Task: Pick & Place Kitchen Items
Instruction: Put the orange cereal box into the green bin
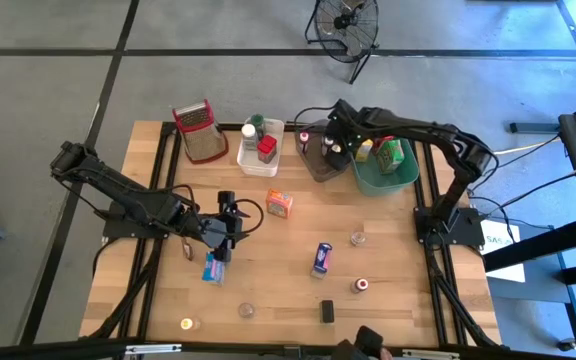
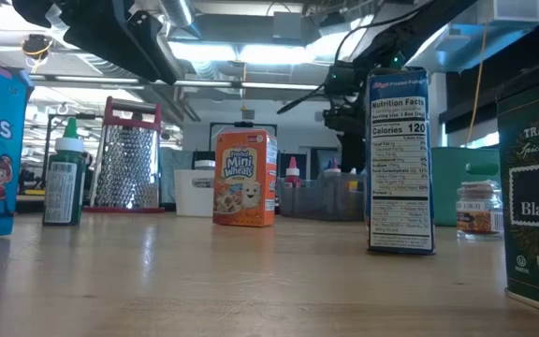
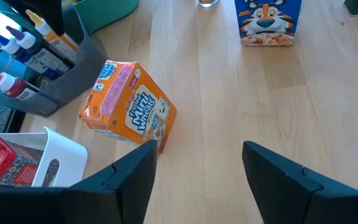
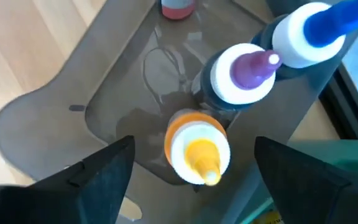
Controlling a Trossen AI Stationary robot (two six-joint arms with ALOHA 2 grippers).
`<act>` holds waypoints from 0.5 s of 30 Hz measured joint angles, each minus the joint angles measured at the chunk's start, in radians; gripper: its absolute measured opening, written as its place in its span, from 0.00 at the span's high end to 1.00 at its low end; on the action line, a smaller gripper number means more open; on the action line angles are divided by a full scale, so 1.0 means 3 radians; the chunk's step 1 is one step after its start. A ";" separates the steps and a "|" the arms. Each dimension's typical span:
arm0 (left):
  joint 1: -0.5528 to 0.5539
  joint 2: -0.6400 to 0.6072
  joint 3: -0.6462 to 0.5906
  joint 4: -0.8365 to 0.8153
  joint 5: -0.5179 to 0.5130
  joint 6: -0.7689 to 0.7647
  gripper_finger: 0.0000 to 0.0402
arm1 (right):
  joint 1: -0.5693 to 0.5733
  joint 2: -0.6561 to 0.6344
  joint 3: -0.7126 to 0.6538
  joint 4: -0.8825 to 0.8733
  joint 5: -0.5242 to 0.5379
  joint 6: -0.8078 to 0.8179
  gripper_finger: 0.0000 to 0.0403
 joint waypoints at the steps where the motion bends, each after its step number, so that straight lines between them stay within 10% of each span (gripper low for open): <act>1: 0.0000 0.0000 0.0000 0.0000 0.0000 0.0003 0.42 | 0.0000 -0.0019 0.0017 -0.0036 0.0000 0.0001 0.17; 15: 0.0000 0.0000 0.0000 0.0001 0.0002 0.0005 0.43 | 0.0481 -0.0684 0.0571 -0.0570 -0.0192 0.0081 0.17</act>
